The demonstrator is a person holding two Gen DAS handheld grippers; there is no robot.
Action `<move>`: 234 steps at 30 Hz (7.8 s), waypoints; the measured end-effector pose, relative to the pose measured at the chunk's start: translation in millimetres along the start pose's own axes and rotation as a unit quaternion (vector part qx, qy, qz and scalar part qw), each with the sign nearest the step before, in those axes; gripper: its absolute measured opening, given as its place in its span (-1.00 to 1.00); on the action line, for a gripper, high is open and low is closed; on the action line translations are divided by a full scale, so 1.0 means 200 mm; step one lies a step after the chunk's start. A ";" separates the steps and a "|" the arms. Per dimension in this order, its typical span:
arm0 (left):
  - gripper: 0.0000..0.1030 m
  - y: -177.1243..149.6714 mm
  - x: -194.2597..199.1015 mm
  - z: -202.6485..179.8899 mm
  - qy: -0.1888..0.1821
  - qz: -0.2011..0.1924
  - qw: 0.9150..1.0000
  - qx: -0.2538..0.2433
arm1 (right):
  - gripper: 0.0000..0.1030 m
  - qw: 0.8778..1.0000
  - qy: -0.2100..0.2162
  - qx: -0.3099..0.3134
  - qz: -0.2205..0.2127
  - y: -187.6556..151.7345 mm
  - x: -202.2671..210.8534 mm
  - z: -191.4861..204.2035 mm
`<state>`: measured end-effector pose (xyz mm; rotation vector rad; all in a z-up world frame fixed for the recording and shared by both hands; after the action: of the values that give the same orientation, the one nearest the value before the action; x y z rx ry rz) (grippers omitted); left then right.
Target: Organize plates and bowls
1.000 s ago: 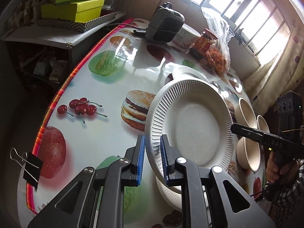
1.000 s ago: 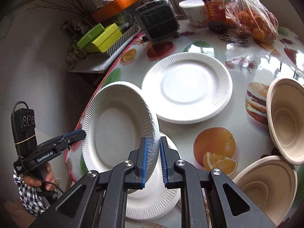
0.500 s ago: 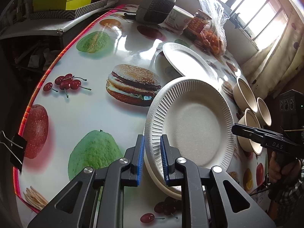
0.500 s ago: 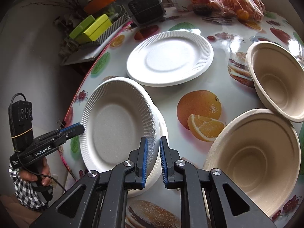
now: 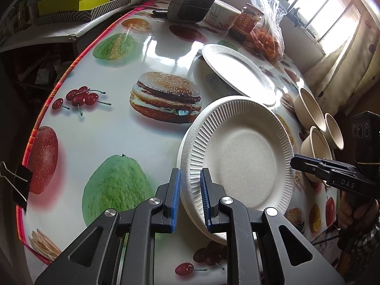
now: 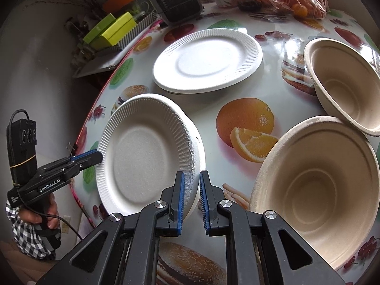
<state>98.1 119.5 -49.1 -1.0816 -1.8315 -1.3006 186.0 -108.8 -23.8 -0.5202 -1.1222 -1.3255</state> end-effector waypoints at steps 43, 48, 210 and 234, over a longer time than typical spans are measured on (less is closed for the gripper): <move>-0.54 0.01 0.00 0.02 0.011 0.004 1.000 0.007 | -0.56 1.000 -0.015 0.003 -0.004 -0.01 0.00 0.03; -0.47 0.02 0.02 0.02 0.011 -0.001 1.000 0.006 | -0.48 1.000 -0.018 0.003 -0.008 -0.01 0.02 0.03; -0.73 0.20 0.07 -0.02 -0.017 -0.002 1.000 0.016 | -0.70 1.000 0.022 -0.021 -0.004 0.13 0.09 -0.01; -0.73 0.06 0.03 0.03 -0.011 0.016 0.999 0.028 | -0.69 1.000 0.011 -0.009 0.014 0.00 0.02 0.03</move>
<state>104.8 129.6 -40.6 -1.0952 -1.8483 -1.2173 182.8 -104.9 -17.7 -0.5327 -1.0820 -1.3147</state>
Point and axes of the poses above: each gripper's, at about its wrist camera, not at the fingertips, and x roughly against the way its jaws point, z to its left, y to its top, the point moved 2 cm from there along -x, roughly the way its jaws point, and after that the axes turned 3 degrees about -x, right-handed, at the moved point
